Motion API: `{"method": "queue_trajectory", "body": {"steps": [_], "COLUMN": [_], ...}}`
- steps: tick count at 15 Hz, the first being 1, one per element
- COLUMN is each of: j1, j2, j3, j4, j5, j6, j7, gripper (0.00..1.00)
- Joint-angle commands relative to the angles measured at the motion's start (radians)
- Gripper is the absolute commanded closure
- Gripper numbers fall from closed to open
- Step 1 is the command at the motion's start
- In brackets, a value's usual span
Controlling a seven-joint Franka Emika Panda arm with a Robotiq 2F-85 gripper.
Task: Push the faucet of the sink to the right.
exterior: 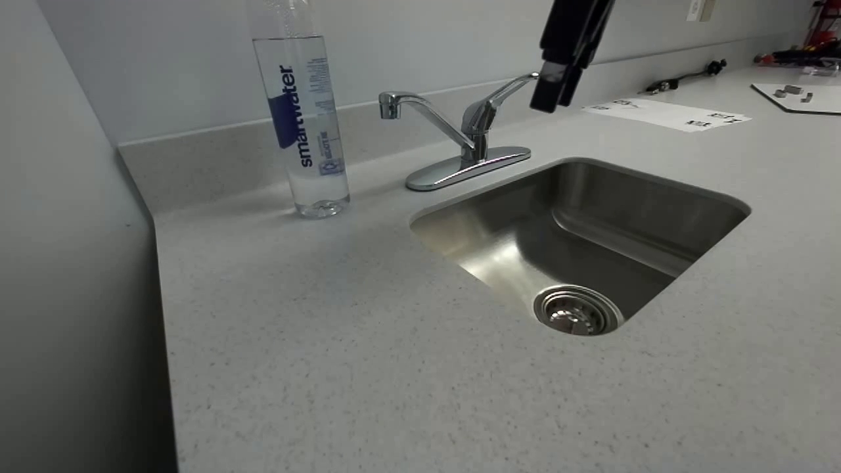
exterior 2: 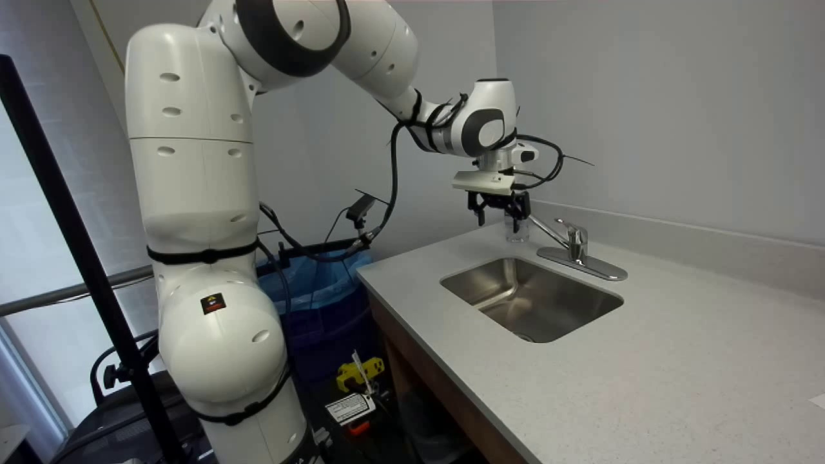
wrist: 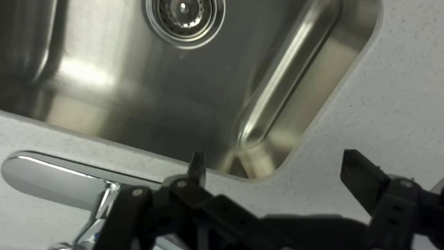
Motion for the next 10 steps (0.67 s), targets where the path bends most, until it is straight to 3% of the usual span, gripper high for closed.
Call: {"method": "queue_trajectory", "body": {"steps": [1,5,10], "j1": [0.013,0.013,0.020], "j2": [0.140,0.242,0.305], "j3": [0.026,0.051,0.067], "j4": [0.145,0.262,0.393], "j5": [0.011,0.006,-0.004], "j6": [0.087,0.154,0.152], "j7": [-0.008,-0.008,0.003], "gripper": [0.00,0.00,0.00]}}
